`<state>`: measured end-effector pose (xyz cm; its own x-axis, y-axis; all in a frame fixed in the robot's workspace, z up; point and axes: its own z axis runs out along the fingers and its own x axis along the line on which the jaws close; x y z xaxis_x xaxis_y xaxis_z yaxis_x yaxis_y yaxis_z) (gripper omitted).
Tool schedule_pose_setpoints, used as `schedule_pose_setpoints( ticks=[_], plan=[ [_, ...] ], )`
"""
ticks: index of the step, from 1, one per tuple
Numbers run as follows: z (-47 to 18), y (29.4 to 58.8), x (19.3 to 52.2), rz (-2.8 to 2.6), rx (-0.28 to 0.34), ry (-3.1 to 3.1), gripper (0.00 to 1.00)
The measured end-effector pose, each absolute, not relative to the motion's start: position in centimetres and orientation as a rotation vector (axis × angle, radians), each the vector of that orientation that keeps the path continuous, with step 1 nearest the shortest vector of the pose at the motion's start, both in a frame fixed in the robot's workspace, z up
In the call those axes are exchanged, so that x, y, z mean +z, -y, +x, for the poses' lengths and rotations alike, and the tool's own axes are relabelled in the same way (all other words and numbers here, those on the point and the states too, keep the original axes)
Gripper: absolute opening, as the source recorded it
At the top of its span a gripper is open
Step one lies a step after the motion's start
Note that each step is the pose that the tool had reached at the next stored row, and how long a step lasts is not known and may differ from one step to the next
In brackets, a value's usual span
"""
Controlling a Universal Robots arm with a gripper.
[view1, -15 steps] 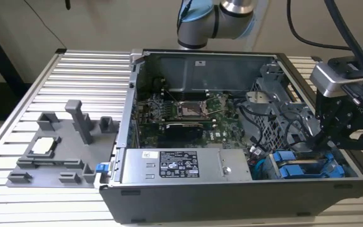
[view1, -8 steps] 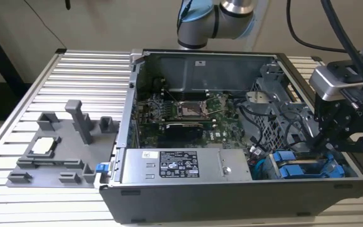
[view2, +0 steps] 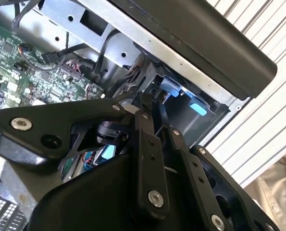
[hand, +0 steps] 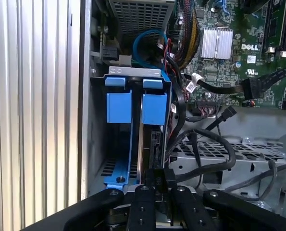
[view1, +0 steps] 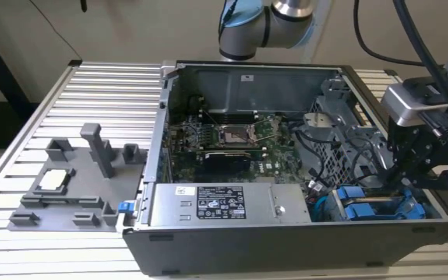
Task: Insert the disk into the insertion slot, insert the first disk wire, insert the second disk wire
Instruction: 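Insert the first disk wire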
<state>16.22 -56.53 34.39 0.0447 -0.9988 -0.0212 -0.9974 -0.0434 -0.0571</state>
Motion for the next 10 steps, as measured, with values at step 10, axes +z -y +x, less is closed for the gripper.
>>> schedule_pose_setpoints(
  ticks=[10],
  plan=[
    [16.23, 56.54, 34.24, -2.207, -0.038, -2.156, 0.19]
  ],
)
